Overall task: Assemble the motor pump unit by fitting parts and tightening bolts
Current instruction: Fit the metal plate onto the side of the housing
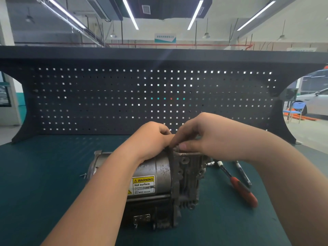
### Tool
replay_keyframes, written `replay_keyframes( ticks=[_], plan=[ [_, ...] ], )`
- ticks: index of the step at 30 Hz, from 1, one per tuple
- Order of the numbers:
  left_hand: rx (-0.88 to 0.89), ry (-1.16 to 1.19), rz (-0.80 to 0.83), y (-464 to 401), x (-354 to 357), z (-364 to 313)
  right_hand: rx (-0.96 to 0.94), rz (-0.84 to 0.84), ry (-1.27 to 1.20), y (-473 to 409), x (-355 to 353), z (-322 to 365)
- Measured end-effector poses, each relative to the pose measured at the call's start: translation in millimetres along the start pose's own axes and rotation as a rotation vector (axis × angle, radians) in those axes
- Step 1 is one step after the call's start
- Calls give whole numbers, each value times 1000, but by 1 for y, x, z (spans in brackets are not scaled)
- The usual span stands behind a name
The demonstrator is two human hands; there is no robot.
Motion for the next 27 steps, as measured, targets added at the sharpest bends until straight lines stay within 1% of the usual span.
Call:
replay_keyframes(
  ticks=[3, 8, 13, 21, 24, 27],
  plan=[
    [3, -5, -2, 0, -1, 0, 24, 3, -28, 1, 0, -2],
    [15, 6, -8, -2, 0, -1, 5, -101, -47, -3, -7, 1],
    [6, 26, -5, -1, 0, -2, -8, -68, -25, 0, -7, 4],
    [0, 38, 10, 2, 1, -4, 45, -155, 87, -2, -7, 4],
    [-20, 37, 7, 3, 0, -3, 67, -167, 161, -2, -5, 5],
    [-24, 24, 16, 4, 0, -4, 70, -165, 183, -2, -4, 6]
  ],
)
Point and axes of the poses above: each hand's wrist, its own y-axis away from the middle knuckle, its own x-axis out of the palm, z = x × y, the point moved 10 cm from there along -y, towards the middle knuckle, and after that the axes turned 11 degrees about x, right-handed, at the moved point
